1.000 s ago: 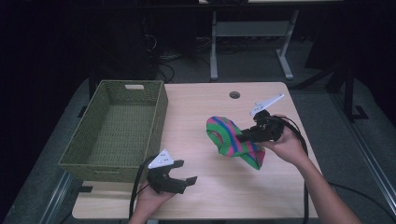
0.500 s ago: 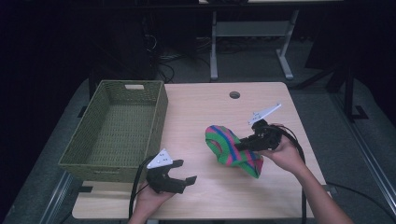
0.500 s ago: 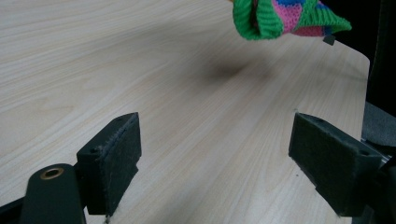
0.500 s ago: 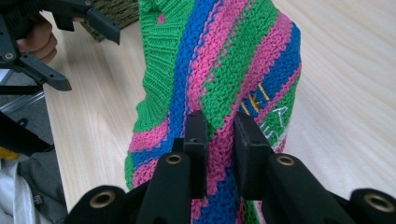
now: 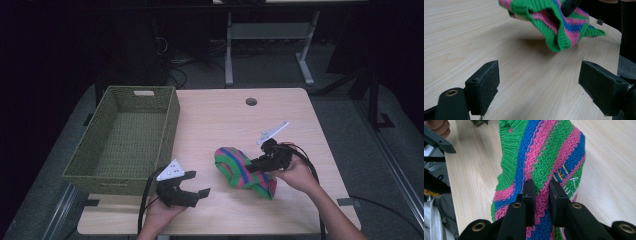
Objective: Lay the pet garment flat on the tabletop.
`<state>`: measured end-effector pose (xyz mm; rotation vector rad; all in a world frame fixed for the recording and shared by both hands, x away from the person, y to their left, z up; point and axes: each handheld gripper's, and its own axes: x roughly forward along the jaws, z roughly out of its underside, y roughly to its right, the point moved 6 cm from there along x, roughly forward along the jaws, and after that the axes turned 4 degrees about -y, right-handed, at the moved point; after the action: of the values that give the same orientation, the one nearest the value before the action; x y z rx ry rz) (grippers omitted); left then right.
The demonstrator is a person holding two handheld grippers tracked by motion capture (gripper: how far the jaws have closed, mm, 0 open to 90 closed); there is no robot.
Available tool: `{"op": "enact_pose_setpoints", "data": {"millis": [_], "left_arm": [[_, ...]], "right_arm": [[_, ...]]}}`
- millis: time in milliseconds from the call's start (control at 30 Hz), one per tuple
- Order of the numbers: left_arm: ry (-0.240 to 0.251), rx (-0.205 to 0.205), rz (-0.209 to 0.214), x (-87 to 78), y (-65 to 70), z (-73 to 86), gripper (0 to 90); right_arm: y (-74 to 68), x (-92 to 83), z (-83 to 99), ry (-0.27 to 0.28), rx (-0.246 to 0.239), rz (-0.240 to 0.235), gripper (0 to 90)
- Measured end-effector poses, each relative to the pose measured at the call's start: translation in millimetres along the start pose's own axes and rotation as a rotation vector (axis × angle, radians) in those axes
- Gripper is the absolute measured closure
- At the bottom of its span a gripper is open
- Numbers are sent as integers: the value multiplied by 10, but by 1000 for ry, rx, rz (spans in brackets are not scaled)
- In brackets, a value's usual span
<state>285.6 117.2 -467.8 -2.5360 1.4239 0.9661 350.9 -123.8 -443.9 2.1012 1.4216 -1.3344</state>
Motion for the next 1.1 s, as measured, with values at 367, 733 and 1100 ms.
{"op": "enact_pose_setpoints", "data": {"millis": [367, 733, 1100], "left_arm": [[-8, 7, 2, 0, -2, 6, 166], [-3, -6, 4, 2, 1, 6, 166], [-6, -4, 6, 2, 0, 9, 166]], "right_arm": [[-101, 236, 53, -43, -18, -37, 762], [-138, 432, 123, -85, -15, -48, 731], [-189, 580, 217, -132, -72, -23, 605]]}}
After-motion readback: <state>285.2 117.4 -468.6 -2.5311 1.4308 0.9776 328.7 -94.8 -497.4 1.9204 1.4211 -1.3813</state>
